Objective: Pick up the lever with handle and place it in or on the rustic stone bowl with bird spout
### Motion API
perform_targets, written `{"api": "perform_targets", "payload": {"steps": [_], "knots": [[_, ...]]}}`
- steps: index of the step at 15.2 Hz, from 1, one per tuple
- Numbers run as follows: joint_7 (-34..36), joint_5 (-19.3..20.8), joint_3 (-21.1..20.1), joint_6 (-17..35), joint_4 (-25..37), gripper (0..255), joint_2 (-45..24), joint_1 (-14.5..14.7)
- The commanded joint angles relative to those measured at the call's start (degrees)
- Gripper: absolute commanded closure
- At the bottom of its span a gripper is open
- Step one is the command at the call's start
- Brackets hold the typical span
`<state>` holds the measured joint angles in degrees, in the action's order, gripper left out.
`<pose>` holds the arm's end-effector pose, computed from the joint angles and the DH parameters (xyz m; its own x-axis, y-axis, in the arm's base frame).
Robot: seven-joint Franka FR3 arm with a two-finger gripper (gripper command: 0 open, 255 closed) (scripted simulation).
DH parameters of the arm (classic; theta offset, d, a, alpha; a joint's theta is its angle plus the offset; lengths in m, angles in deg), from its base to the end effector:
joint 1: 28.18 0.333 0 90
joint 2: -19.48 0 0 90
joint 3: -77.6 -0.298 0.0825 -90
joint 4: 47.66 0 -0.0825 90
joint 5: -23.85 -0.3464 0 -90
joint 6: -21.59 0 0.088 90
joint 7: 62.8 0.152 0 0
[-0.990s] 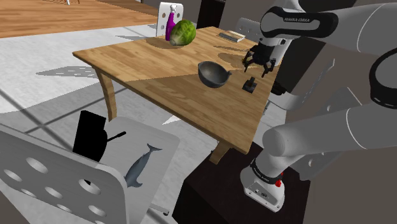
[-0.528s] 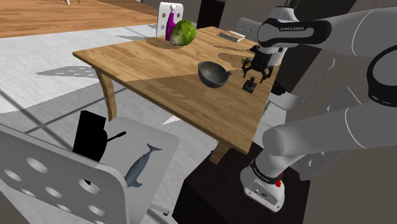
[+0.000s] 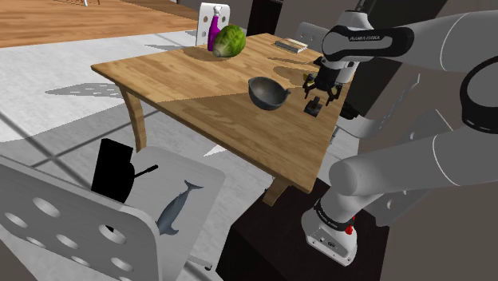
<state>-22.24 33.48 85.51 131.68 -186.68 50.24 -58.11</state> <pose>0.2779 -0.2413 0.4503 0.2738 -0.9586 0.0784 -0.9614 -0.2705 0.0499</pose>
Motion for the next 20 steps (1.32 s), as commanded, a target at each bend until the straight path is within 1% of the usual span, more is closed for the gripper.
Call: {"api": "perform_targets", "payload": {"steps": [1, 10, 20], "knots": [[0.0, 0.0, 0.0, 0.0, 0.0, 255, 0.0, 0.0], [0.0, 0.0, 0.0, 0.01, -0.01, 255, 0.0, 0.0], [-0.69, -0.58, -0.52, -7.75, 7.33, 255, 0.45, 0.2]]}}
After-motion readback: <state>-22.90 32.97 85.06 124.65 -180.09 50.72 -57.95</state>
